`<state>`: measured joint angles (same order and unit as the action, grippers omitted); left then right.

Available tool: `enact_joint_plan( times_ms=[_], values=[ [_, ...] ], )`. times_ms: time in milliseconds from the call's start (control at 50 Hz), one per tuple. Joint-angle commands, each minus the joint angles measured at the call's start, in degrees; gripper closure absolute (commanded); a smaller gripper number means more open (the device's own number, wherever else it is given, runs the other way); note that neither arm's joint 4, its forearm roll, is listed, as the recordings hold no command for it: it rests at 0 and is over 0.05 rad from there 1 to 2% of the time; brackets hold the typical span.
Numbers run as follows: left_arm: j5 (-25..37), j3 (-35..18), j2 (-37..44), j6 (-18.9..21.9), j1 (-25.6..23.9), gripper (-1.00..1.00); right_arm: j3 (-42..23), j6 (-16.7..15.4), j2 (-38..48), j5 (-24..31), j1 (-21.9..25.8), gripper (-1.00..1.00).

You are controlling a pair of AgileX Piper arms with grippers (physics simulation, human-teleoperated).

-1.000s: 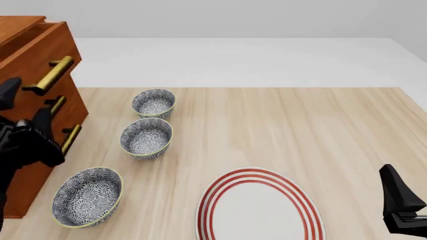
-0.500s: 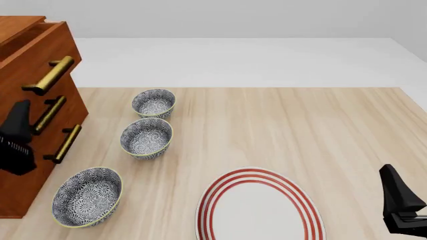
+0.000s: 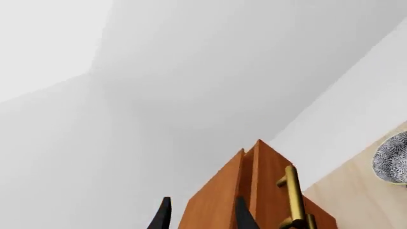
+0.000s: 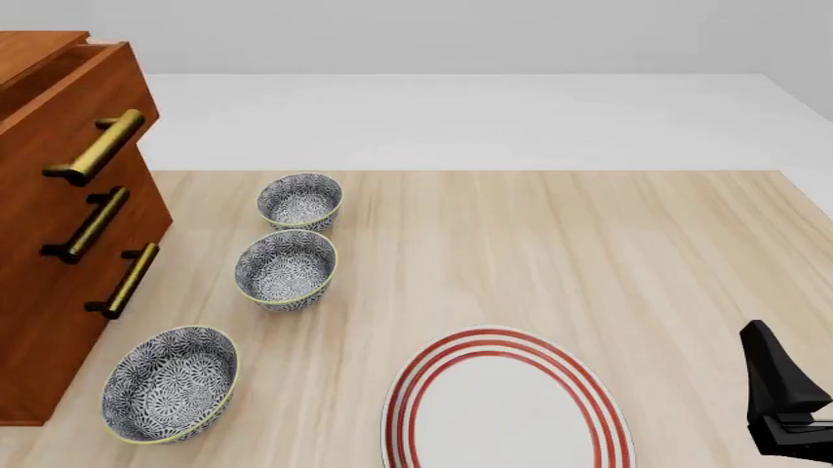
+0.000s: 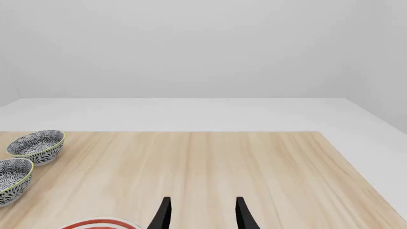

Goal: Open the top drawer of the cabinet.

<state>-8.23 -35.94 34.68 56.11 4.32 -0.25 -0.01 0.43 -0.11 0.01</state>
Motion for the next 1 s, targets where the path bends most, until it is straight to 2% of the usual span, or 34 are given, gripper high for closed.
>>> enact_joint_plan(
  times_ms=[20,120,160,180,200,220,240,300,320,360,420,440,460,480,500,520,540,560,580,600,720,740,860,900,940,1000],
  values=[
    [14.46,-13.42,-0.58,-14.05,0.5,-1.0,0.0,0.01,-0.02,0.0,-0.01,-1.0],
    [20.72,-17.88,0.52,-19.64,1.39,-1.0,0.0,0.0,-0.01,0.0,0.01,-1.0],
    [21.1,-17.84,-0.64,-19.48,0.34,-1.0,0.0,0.0,0.0,0.0,0.0,-1.0],
    [22.39,-19.28,-0.16,-21.78,1.03,-1.0,0.0,-0.01,0.0,0.0,0.0,-1.0],
    [22.41,-19.3,-0.15,-21.78,1.03,-1.0,0.0,-0.01,0.0,0.0,0.0,-1.0],
    [24.97,-22.49,1.56,-25.7,2.39,-1.0,0.0,-0.01,0.01,0.0,0.0,-1.0],
    [26.09,-23.62,1.57,-26.83,2.35,-1.0,0.0,0.01,-0.01,0.0,-0.01,-1.0],
    [28.37,-24.61,0.64,-26.36,0.82,-1.0,0.0,-0.01,0.0,0.0,0.0,-1.0],
    [30.29,-23.7,-0.44,-24.23,-1.62,-1.0,0.0,0.0,0.0,0.0,0.0,-1.0],
    [32.97,-25.25,-0.17,-26.8,-1.67,-1.0,0.0,0.0,0.0,0.0,0.0,-1.0],
    [37.93,-27.16,0.59,-28.48,-1.93,-1.0,0.0,0.0,0.01,0.0,0.0,-1.0],
    [40.33,-28.57,1.21,-30.46,-1.9,-1.0,0.0,0.0,0.0,0.0,-0.01,-1.0],
    [40.63,-28.49,0.56,-29.77,-2.45,-1.0,0.0,-0.01,0.0,0.0,0.0,-1.0],
    [42.36,-30.08,2.14,-32.72,-1.35,-1.0,0.0,-0.01,-0.01,0.0,0.0,-1.0],
    [43.01,-29.81,1.64,-32.13,-2.42,-1.0,0.0,-0.01,0.0,0.0,0.0,-1.0],
    [45.04,-31.6,4.49,-36.72,-0.99,-1.0,0.0,-0.01,0.0,0.0,0.0,-1.0],
    [43.37,-30.89,2.69,-33.96,-1.05,-1.0,0.0,0.0,0.0,0.0,-0.01,-1.0],
    [46.31,-32.39,5.61,-38.61,-0.8,-1.0,0.0,0.0,0.0,0.0,0.0,-1.0],
    [45.62,-32.97,4.93,-38.96,0.0,-1.0,0.0,0.0,-0.02,0.0,-0.01,-1.0],
    [47.01,-33.71,6.33,-41.1,0.41,-1.0,0.0,0.0,-0.02,0.0,-0.01,-1.0],
    [47.95,-35.11,7.27,-42.34,1.62,-1.0,0.0,0.0,0.0,0.0,-0.01,-1.0],
    [49.25,-35.72,7.84,-43.96,1.62,-1.0,0.0,-0.01,0.0,0.0,0.01,-1.0],
    [51.14,-37.99,9.49,-46.05,2.38,-1.0,0.0,-0.01,0.01,0.0,0.0,-1.0],
    [52.21,-39.68,10.86,-48.46,2.82,-1.0,0.0,-0.01,0.0,0.0,0.0,-1.0],
    [52.29,-40.11,11.0,-47.68,2.78,-1.0,0.0,0.01,0.01,0.0,-0.01,-1.0],
    [53.05,-40.71,12.26,-50.28,2.8,-1.0,0.0,-0.01,0.0,0.0,0.0,-1.0]
  ],
)
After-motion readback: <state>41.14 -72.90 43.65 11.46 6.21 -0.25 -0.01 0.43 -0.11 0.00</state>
